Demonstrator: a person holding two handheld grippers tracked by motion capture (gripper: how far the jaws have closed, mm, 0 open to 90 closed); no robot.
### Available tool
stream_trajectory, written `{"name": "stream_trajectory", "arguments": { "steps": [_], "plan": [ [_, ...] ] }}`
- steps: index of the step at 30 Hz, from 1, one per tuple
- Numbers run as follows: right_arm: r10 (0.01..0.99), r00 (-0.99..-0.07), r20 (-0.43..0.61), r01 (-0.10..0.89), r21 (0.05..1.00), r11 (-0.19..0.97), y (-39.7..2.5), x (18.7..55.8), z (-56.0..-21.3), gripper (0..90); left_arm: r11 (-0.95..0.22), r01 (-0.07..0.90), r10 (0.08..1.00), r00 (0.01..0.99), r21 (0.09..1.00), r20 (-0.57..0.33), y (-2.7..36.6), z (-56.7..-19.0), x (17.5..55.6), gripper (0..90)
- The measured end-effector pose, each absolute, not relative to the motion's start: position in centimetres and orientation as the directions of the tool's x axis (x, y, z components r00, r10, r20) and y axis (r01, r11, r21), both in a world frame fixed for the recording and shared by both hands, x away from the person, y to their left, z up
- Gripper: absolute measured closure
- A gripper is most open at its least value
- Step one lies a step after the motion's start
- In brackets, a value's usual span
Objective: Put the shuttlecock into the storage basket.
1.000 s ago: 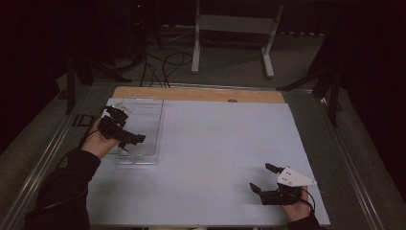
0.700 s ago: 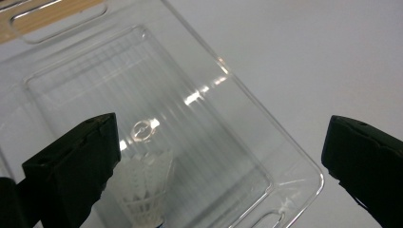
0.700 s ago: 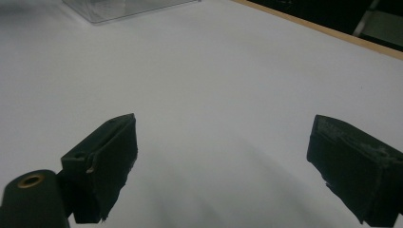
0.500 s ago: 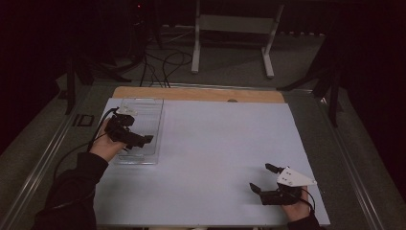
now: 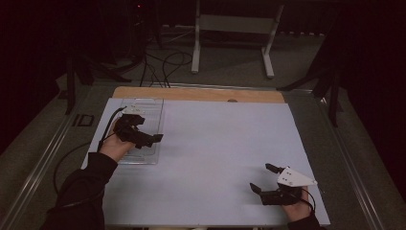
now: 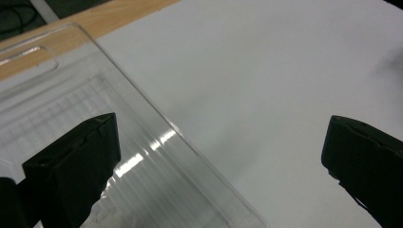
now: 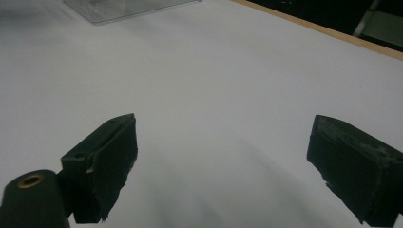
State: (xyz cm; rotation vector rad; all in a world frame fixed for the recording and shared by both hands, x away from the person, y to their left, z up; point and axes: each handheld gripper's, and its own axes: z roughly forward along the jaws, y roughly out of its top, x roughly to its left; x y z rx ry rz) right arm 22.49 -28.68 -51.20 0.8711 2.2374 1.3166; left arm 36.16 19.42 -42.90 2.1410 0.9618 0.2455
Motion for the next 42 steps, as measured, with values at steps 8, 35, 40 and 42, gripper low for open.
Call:
{"name": "stream_trajectory", "arguments": {
  "steps": [8, 35, 40, 42],
  "plan": [
    [0.688, -0.725, -0.032, 0.305, 0.881, 0.362, -28.7, 22.5, -51.1, 9.5, -0.426, 0.542, 0.693, 0.710, 0.724, -0.125, 18.1, -42.8, 35.8, 0.0],
    [0.684, -0.729, -0.029, 0.305, 0.881, 0.362, -28.7, 22.5, -51.1, 9.5, -0.490, 0.469, 0.597, 0.795, 0.735, -0.109, 13.3, -43.2, 34.7, 0.0],
    [0.682, -0.730, -0.030, 0.303, 0.881, 0.363, -28.7, 22.5, -51.1, 9.5, -0.509, 0.461, 0.573, 0.812, 0.727, -0.113, 12.4, -43.4, 34.4, 0.0],
    [0.681, -0.731, -0.030, 0.303, 0.880, 0.365, -28.6, 22.5, -51.1, 9.5, -0.509, 0.455, 0.567, 0.816, 0.730, -0.113, 12.1, -43.5, 34.2, 0.0]
  ]
}}
